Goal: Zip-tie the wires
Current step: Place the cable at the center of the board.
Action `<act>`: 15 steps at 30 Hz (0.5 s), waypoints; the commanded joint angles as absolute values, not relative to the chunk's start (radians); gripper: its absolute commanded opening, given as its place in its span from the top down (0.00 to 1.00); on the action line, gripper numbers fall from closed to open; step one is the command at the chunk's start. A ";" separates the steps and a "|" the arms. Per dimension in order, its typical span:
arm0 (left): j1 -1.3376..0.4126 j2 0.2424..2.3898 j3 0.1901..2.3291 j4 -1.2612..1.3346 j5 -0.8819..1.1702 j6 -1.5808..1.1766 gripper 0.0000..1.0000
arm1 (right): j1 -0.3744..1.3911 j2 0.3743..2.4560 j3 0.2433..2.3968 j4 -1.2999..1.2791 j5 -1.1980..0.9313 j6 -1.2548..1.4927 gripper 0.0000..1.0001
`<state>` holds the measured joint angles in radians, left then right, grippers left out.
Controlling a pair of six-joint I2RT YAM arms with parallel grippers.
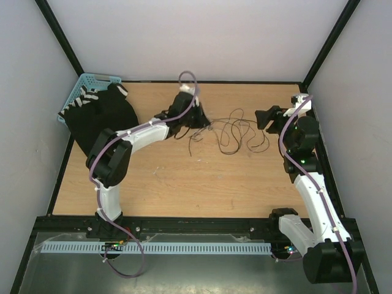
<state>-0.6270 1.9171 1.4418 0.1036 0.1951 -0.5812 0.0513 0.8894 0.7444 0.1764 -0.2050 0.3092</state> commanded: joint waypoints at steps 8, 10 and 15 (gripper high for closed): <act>-0.581 1.882 1.230 0.227 0.071 -0.700 1.00 | 0.048 0.889 0.718 0.232 -0.269 0.329 0.27; -0.572 1.872 1.200 0.240 0.068 -0.710 1.00 | 0.048 0.890 0.709 0.237 -0.275 0.332 0.27; -0.569 1.829 1.107 0.281 0.055 -0.719 1.00 | 0.048 0.905 0.696 0.250 -0.300 0.335 0.27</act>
